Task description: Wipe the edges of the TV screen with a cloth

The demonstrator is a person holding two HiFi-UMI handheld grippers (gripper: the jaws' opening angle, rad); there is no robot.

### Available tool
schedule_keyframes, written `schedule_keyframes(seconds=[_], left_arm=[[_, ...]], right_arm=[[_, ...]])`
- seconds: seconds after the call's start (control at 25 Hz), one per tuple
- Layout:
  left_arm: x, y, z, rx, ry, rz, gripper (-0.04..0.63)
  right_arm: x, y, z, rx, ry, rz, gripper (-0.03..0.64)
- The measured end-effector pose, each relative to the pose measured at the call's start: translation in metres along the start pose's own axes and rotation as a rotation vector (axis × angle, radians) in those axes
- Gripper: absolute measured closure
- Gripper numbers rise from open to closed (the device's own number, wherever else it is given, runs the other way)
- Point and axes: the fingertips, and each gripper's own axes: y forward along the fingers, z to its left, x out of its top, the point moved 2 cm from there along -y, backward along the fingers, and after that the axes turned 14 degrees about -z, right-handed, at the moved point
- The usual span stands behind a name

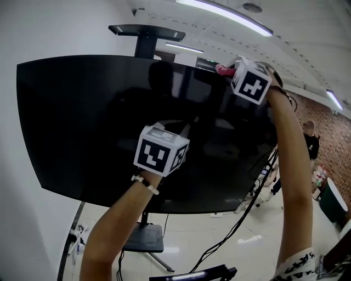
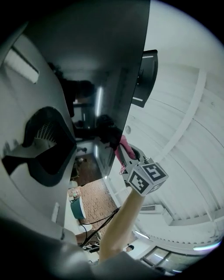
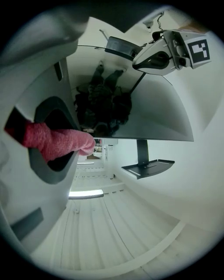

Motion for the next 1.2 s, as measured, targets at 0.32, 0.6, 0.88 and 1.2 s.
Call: schedule_keyframes(seconds=[0.32, 0.6, 0.88, 1.2], left_arm=[[0.042, -0.070, 0.070, -0.034, 0.051, -0.007, 0.594], [0.057, -0.122, 0.140, -0.063, 0.052, -0.009, 0.594], [0.057, -0.151, 0.186, -0.011, 0.054, -0.025, 0.594], [0.051, -0.162, 0.197, 0.064, 0.055, -0.010, 0.594]], right_arm=[[0.117, 0.020, 0.001, -0.002, -0.026, 0.020, 0.541], [0.184, 0.051, -0.007, 0.034, -0.062, 0.096, 0.541], [0.248, 0.070, -0.006, 0.059, -0.120, 0.026, 0.541], [0.292, 0.081, -0.006, 0.125, -0.139, -0.072, 0.541]])
